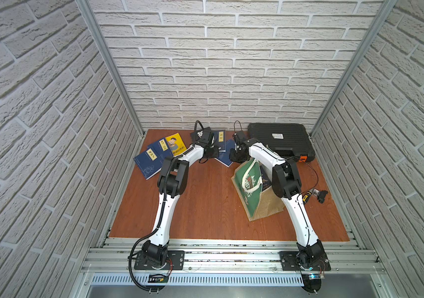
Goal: Put the books into the canvas bag
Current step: Move the book to the center of the board.
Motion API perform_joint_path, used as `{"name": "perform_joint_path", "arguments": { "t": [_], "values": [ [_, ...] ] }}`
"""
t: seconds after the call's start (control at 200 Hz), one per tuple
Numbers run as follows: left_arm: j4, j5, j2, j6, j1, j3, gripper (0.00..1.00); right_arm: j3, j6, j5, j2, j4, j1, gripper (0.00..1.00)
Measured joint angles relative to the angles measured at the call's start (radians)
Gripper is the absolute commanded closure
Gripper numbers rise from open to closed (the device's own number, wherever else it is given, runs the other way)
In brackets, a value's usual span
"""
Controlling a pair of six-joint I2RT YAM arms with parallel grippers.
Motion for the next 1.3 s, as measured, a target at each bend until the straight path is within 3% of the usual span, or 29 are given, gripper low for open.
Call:
{"name": "perform_joint_path", "arguments": {
  "t": [0.465, 0.755, 0.96, 1.115, 1.295],
  "values": [
    [0.172, -0.002, -0.427, -0.085, 0.004, -0.667, 0.57, -0.145, -0.041, 0.070, -0.096, -0.038, 0.160, 0.77],
    [0.155, -0.071, -0.830, -0.208, -0.075, -1.127, 0.57, -0.372, -0.064, 0.101, -0.234, -0.004, 0.341, 0.77],
    [0.093, -0.059, -1.133, -0.351, -0.146, -1.362, 0.51, -0.504, -0.072, 0.087, -0.310, 0.029, 0.435, 0.77],
    [0.071, 0.017, -1.326, -0.436, -0.065, -1.467, 0.49, -0.522, -0.071, 0.029, -0.316, 0.060, 0.460, 0.77],
    [0.092, 0.099, -1.427, -0.497, 0.076, -1.535, 0.47, -0.520, -0.072, -0.024, -0.309, 0.069, 0.460, 0.77]
  ]
}}
